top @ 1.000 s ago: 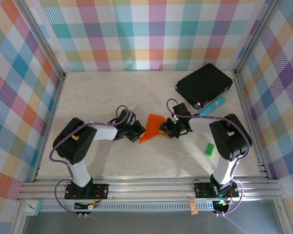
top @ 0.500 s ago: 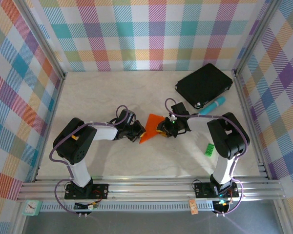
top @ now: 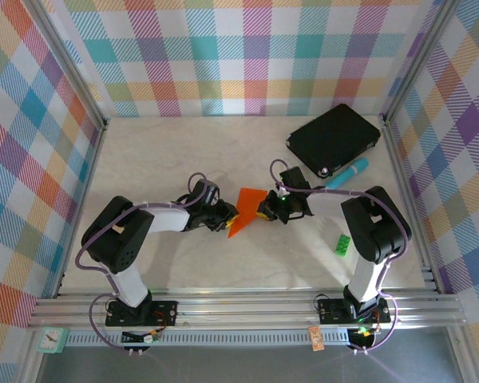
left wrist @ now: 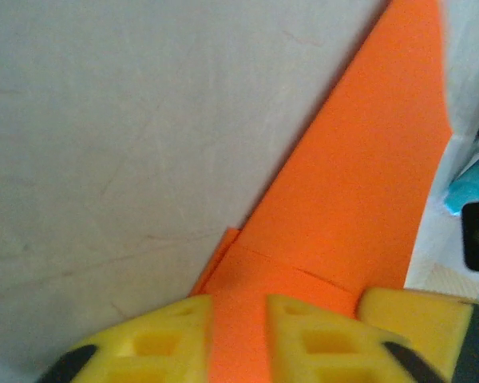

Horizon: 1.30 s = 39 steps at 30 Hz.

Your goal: Fold a paper plane with a square sheet of paper (pick it up from the middle)

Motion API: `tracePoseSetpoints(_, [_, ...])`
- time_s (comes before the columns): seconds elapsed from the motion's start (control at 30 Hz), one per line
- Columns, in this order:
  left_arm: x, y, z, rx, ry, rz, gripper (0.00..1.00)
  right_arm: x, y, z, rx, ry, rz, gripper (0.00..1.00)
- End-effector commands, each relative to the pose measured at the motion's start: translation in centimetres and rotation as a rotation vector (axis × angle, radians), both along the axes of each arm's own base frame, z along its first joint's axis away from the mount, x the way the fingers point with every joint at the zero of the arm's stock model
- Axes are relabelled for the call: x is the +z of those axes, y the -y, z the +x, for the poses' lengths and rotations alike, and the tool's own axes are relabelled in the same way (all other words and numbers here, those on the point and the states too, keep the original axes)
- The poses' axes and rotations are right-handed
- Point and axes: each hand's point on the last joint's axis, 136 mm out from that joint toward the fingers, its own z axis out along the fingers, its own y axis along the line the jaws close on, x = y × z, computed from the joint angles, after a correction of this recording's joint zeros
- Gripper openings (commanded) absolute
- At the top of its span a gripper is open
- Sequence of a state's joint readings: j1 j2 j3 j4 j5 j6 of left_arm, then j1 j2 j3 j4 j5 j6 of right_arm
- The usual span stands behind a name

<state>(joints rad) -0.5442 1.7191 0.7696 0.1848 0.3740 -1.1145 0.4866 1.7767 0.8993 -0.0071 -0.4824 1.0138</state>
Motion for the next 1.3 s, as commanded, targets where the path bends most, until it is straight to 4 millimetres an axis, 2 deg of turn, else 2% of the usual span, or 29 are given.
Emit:
tracePoseSetpoints(0.0, [2.9, -0.5, 0.4, -0.042, 0.127, 0.025, 0.36, 1.3, 0.5, 0.1, -0.034, 0.022, 0.01, 0.02])
tracePoseSetpoints(0.13, [5.0, -0.4, -0.2, -0.139, 0.274, 0.123, 0.54, 1.6, 1.7, 0.2, -0.1, 0.006, 0.014, 0.01])
tracePoseSetpoints(0.23, [5.5, 0.2, -1.0, -0.236, 0.379, 0.22, 0.64, 1.6, 2.7, 0.1, -0.153, -0.017, 0.019, 0.0])
tracePoseSetpoints(0.37, [5.7, 1.2, -2.0, -0.377, 0.508, 0.369, 0.72, 1.5, 3.9, -0.2, -0.221, -0.053, 0.024, 0.0])
tracePoseSetpoints(0.5, [5.6, 2.3, -2.7, -0.495, 0.621, 0.484, 0.75, 1.9, 4.7, -0.4, -0.268, -0.083, 0.041, 0.0])
tracePoseSetpoints(0.63, [5.4, 3.8, -3.2, -0.62, 0.718, 0.574, 0.74, 2.6, 5.0, -0.3, -0.292, -0.1, 0.056, 0.0])
tracePoseSetpoints(0.77, [5.2, 5.3, -3.5, -0.735, 0.803, 0.628, 0.66, 3.6, 4.3, 0.0, -0.266, -0.102, 0.095, 0.0])
tracePoseSetpoints(0.93, [4.6, 6.7, -3.6, -0.837, 0.875, 0.662, 0.55, 3.7, 3.5, 0.1, -0.22, -0.118, 0.115, 0.0])
tracePoseSetpoints(1.27, [3.3, 7.5, -3.0, -0.928, 0.925, 0.732, 0.48, 3.3, 3.2, 0.0, -0.2, -0.143, 0.119, 0.0])
